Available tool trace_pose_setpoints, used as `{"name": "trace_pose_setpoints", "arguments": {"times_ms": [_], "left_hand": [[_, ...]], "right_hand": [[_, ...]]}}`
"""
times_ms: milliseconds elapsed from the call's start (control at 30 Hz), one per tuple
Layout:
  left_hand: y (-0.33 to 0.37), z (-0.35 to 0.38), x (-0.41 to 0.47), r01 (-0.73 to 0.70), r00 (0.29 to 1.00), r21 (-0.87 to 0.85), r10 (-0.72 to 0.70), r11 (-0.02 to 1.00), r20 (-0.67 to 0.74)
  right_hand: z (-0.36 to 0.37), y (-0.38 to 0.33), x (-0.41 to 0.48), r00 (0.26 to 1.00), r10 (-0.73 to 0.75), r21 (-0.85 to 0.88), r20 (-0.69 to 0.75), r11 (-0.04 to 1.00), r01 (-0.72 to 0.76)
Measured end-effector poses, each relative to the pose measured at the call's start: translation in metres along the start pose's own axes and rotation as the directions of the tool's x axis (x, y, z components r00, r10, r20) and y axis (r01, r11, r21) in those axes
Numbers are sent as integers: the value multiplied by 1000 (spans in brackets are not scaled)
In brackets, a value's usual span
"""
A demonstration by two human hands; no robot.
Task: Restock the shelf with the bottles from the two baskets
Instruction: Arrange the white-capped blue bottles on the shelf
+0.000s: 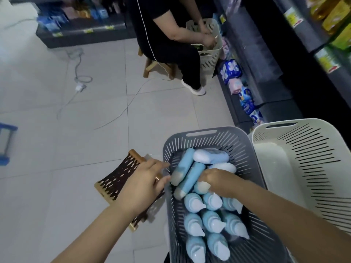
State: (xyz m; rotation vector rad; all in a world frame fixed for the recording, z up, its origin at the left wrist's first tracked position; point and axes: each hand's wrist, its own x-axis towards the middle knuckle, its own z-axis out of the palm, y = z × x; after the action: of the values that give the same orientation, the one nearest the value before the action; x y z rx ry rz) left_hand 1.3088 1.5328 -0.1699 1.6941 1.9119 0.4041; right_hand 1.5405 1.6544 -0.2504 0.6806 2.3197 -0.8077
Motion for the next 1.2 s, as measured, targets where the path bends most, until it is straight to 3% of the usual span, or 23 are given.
{"name": "trace_pose_setpoints", "arguments": {"times_ms": [133, 267, 467, 600, 767, 867, 1000, 1100, 1200], "left_hand": [[2, 10, -7, 46, 999, -12, -47, 999, -28], [6, 20, -15, 107, 990, -71, -113, 992, -88], [17, 31, -23, 99, 982, -99, -113, 990, -150], [30, 34, -24, 75, 983, -106, -92, 992, -157], [61, 29, -11, 42, 996, -184, -56, 982, -69], [79, 25, 2, 36, 999, -266, -43, 963, -19], [93, 11, 12, 102, 990, -505, -135, 857, -30], [98, -1, 10, 123, 965, -566, -231, 815, -122], [82, -10, 0, 153, 921, -575, -326, 804, -212]], "right_hand": [[0, 2, 6, 999, -5, -48, 44, 999, 7], [7, 5, 0, 996, -71, -85, -58, 994, 65], [9, 7, -4, 987, -126, -248, -96, 964, 99], [-3, 2, -19, 989, -89, -231, -116, 971, 60], [-45, 3, -56, 953, -21, -21, -303, 1000, 16], [-85, -3, -83, 879, -3, 197, -477, 974, 111], [-129, -19, -104, 802, 13, 440, -597, 841, 314], [-138, -22, -96, 819, 70, 623, -569, 687, 374], [-130, -25, -74, 860, 136, 748, -492, 572, 338]]}}
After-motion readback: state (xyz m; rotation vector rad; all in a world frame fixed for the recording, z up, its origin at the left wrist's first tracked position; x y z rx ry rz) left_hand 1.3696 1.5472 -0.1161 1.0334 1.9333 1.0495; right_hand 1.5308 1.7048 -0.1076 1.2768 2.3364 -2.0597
